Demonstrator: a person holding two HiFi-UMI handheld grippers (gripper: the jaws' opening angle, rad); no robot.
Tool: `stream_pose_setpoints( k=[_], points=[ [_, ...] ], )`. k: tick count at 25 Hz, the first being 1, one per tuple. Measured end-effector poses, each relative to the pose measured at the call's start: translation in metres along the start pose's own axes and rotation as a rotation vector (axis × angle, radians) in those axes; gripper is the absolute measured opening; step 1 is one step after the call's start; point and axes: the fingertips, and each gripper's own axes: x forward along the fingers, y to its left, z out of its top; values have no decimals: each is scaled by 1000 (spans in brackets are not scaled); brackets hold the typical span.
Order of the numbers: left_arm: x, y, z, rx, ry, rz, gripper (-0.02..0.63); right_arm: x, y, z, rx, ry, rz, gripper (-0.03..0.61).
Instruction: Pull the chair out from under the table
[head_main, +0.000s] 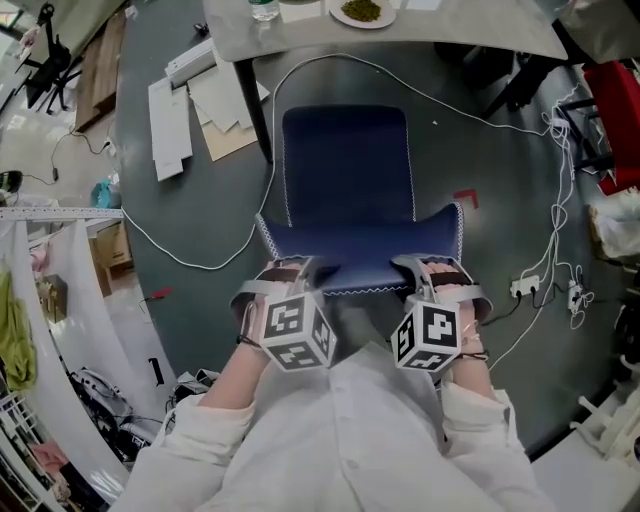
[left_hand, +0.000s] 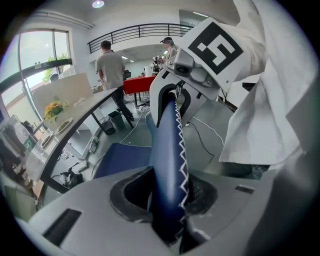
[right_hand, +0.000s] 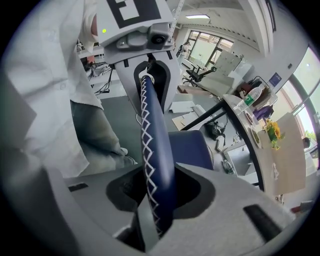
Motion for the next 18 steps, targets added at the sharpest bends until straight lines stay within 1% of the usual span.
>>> stream_pose_setpoints(
  k=[8, 12, 18],
  points=[
    [-13, -63, -11, 56, -11, -34, 118, -18, 67, 5, 84, 21, -3, 117],
    [-19, -86, -21, 63, -11, -38, 118, -22, 91, 12, 100, 24, -8, 117],
    [-22, -117, -23, 54, -4, -48, 118, -30, 120, 9, 91, 13, 9, 117]
  ],
)
